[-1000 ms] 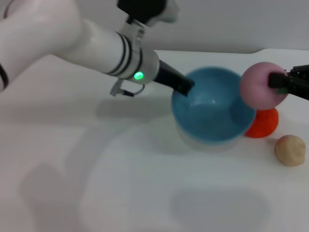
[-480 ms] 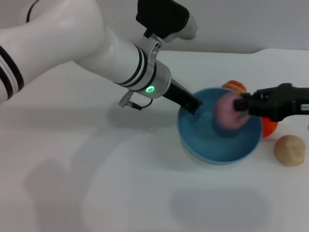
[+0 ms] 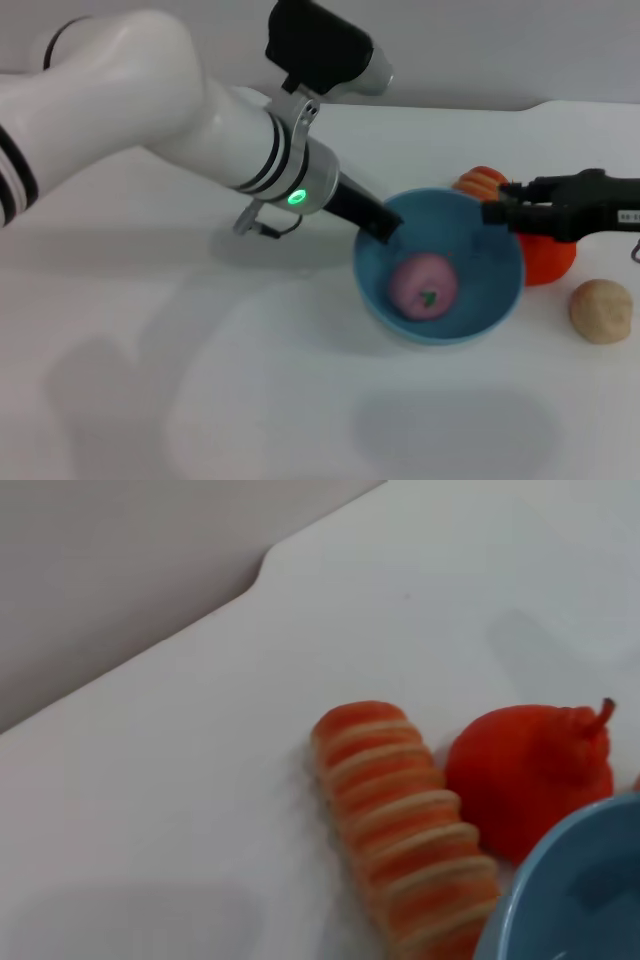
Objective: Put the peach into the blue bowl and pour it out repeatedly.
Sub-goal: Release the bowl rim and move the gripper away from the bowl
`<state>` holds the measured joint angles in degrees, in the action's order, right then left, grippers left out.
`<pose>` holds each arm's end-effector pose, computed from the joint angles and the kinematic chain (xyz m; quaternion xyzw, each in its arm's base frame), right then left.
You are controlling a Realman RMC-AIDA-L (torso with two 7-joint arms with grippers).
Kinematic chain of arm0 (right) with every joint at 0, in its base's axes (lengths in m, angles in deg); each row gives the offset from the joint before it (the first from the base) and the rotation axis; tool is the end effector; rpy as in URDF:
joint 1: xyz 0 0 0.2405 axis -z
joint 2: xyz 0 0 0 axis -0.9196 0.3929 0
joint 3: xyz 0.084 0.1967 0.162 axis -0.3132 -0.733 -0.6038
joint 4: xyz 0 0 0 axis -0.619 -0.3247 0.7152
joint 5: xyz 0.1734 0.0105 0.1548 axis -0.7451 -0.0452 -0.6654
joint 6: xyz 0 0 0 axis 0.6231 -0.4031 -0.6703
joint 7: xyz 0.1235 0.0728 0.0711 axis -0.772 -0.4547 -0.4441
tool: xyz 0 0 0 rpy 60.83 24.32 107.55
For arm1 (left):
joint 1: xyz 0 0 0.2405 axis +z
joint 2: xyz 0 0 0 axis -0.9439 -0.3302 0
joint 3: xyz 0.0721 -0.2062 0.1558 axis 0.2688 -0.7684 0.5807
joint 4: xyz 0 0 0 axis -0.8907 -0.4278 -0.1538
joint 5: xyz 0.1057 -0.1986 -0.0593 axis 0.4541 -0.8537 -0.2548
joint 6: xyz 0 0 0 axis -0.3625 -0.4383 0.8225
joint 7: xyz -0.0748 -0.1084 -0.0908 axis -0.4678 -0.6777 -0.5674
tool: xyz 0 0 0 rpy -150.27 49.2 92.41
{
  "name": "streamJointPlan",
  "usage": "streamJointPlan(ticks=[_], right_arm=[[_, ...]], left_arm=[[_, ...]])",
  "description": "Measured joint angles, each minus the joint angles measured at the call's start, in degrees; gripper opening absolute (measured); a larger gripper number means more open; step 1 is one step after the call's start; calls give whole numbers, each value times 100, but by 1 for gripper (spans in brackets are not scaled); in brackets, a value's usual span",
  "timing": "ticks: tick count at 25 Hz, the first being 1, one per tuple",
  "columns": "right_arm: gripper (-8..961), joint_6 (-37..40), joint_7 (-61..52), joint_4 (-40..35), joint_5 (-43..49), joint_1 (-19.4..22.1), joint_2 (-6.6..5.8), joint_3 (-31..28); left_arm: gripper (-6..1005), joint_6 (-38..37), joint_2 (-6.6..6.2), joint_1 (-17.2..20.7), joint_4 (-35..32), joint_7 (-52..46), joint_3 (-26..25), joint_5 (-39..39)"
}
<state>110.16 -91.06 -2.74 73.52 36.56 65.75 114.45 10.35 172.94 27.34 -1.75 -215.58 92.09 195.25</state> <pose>0.2548 0.3884 -0.0031 -0.9242 0.3152 0.1700 0.1326 -0.1553 0.4173 -0.1386 -0.9316 -0.3060 0.0443 0.1913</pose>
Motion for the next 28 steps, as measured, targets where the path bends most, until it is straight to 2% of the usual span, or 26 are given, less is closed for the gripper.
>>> streamJointPlan(ticks=[5,9,17,28], right_arm=[[444,-260,2,9,-72,256,-3,-144],[443,-294,5,28,-78,393,1,-162],[443,-383,42,249,-94,408,12,-161],[444,-489,85,326,-98,450,5,-161]], left_arm=[[-1,-25,-20,157,199,-2,159,13],[6,-86,22,204,290,-3,209,-48],[35,220,42,78,338,24,996,-292],[74,468,12,184,298,-312,890,-307]])
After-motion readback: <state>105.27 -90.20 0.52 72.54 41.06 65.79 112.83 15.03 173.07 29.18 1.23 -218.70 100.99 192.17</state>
